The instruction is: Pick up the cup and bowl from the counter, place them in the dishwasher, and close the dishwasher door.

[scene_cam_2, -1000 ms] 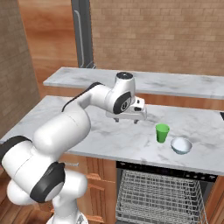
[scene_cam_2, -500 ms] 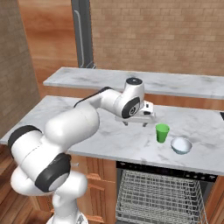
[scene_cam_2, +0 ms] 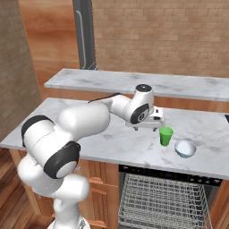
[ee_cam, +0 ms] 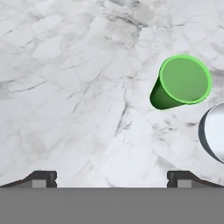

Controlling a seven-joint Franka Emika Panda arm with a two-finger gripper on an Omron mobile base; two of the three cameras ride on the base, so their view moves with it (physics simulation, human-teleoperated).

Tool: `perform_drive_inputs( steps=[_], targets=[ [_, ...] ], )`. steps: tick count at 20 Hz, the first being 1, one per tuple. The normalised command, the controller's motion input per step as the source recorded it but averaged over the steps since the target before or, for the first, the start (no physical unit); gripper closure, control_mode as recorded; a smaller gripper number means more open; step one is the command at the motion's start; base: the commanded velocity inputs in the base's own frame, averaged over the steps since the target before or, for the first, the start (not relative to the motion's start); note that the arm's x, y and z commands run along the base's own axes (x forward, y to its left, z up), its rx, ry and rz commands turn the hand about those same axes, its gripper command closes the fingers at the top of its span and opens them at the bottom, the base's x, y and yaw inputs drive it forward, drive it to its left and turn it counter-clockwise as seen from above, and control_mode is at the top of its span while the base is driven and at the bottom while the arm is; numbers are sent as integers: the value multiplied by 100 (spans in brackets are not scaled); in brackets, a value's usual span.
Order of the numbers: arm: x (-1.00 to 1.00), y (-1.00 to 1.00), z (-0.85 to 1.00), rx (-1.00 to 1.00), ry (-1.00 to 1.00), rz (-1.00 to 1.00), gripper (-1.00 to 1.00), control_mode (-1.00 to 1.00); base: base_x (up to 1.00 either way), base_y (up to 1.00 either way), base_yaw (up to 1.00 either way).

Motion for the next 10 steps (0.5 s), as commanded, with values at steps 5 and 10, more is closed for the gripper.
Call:
perform_drive_inputs(
  steps=[5,10],
  targets=[
    [33,-28,-16,0,0,0,-100,-100,0,0,0],
    [40,-25,-19,0,0,0,-100,-100,0,0,0]
  ],
)
